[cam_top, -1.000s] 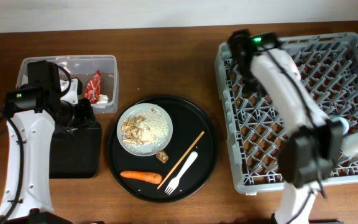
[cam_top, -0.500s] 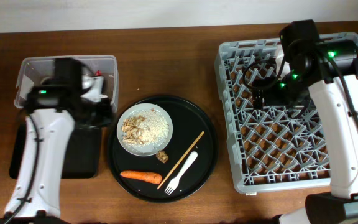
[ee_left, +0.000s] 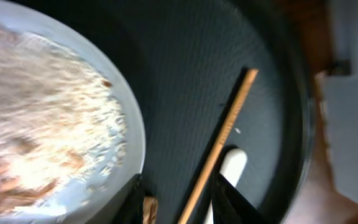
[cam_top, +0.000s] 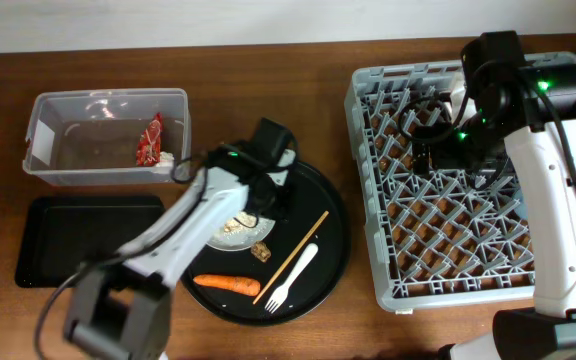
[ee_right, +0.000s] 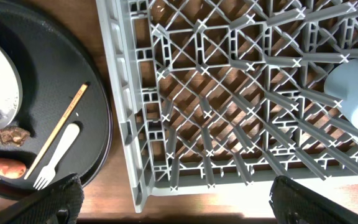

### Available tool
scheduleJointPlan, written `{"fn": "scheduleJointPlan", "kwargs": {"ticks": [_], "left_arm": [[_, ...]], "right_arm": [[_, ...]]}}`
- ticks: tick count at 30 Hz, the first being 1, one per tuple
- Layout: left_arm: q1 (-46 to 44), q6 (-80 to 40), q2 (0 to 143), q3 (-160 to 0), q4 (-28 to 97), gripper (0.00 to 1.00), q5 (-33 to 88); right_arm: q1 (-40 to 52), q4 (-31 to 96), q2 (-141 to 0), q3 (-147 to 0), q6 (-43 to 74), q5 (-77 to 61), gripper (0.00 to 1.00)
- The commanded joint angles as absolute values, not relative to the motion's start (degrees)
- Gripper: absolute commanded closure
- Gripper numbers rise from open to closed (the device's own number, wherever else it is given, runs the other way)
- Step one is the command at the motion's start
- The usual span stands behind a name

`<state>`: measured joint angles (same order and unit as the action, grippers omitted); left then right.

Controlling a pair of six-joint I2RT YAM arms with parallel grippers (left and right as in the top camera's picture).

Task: Sort waste into correct bins and load items into the dishwasher rack
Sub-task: 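Grasp the plate rim with the left gripper and tilt it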

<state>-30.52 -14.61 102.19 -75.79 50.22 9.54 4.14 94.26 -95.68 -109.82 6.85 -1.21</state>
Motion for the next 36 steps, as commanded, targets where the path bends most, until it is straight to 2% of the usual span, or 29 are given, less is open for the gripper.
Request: {"fn": "scheduleJointPlan", "kwargs": {"ticks": [1,15,17,18,22,36], "left_arm": [[-31.2,-15.9,107.0,-75.2,48.8,0.65,7.0],[-31.5,-15.8,116.9,-75.2,48.0,0.66,5.0],[-31.5,-15.8,116.9,-75.2,48.3,0.78,4.8],[-31.5,-15.8,116.9,-75.2,48.5,0.87,3.7],[-31.5,-15.8,116.9,-75.2,49.8,1.0,-1.8],[-31.6,-15.9,116.6,-83.4,61.0,0.99,-8.6]], "right_arm": [[4.0,94.2,-95.8,-110.0,6.4,-1.7,0.01],[4.0,94.3,-95.8,-110.0,6.4,-1.7,0.01],[4.0,94.3,-95.8,-110.0,6.4,-1.7,0.01],[4.0,94.3,-95.8,-110.0,6.4,-1.7,0.01],[4.0,94.3,-95.8,-110.0,6.4,-1.7,0.01],[4.0,94.3,-95.8,-110.0,6.4,-1.7,0.01]]}}
